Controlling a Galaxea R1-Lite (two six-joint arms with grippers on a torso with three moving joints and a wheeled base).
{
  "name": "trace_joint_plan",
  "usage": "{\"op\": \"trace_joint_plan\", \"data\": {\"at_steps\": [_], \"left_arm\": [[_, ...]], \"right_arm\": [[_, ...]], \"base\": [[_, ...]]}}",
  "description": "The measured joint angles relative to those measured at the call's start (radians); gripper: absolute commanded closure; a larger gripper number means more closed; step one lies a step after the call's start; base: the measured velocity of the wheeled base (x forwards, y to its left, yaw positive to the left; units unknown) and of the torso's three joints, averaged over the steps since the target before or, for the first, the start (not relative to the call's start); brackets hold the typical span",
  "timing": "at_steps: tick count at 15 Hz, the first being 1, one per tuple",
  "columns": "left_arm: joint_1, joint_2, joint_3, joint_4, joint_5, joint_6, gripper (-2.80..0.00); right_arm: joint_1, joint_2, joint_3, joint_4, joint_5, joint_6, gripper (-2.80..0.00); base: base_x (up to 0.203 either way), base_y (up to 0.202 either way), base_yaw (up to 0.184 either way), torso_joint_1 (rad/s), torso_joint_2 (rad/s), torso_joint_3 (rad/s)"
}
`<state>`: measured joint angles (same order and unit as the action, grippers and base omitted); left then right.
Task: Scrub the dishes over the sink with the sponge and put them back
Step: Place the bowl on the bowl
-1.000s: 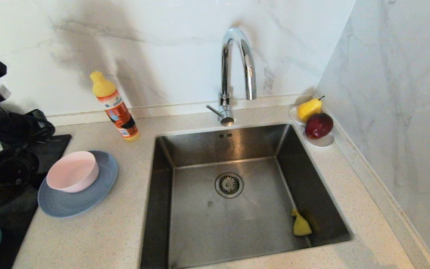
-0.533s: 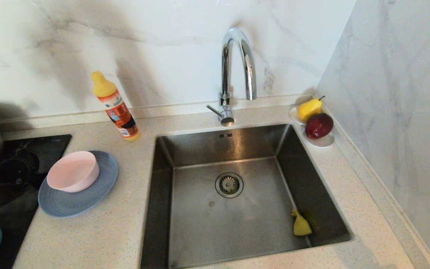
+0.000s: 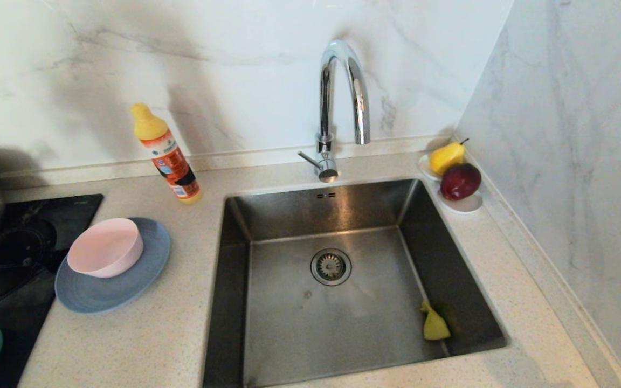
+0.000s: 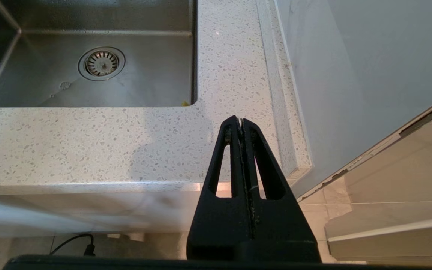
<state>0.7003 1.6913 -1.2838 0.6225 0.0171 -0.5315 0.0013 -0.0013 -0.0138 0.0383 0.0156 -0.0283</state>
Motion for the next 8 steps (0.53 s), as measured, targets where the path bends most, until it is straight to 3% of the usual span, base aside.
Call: {"op": "trace_joint_plan", "data": {"at_steps": [8], "left_arm": [[0.041,0.051,0.149,-0.214,-0.049,0.009,-2.8]], "right_arm": [[0.0,0.0,0.0,0.0,0.0,0.0,0.0]], "base": [[0.0,0.0,0.0,0.0,0.0,0.0]]}}
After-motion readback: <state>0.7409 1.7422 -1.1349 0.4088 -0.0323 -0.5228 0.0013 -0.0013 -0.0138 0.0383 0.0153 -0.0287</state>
